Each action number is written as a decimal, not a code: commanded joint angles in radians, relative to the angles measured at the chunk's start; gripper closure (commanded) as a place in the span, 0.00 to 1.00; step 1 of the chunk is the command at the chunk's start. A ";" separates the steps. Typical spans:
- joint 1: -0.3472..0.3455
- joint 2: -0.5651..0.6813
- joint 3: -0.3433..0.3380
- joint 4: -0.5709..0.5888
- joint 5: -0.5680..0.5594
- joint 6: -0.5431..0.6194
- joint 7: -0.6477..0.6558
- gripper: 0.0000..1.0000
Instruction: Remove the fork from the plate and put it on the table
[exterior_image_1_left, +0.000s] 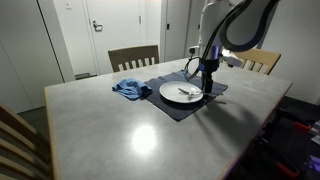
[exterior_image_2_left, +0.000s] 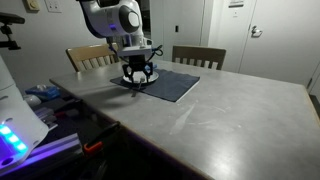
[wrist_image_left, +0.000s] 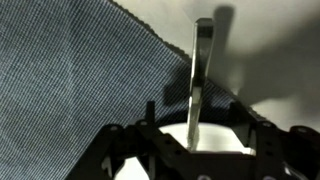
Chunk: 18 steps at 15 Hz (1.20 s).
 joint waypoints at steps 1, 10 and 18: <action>-0.039 0.048 0.030 0.032 0.036 0.003 -0.056 0.33; -0.059 0.064 0.047 0.032 0.056 0.004 -0.079 0.57; -0.062 0.055 0.051 0.031 0.061 -0.013 -0.080 0.28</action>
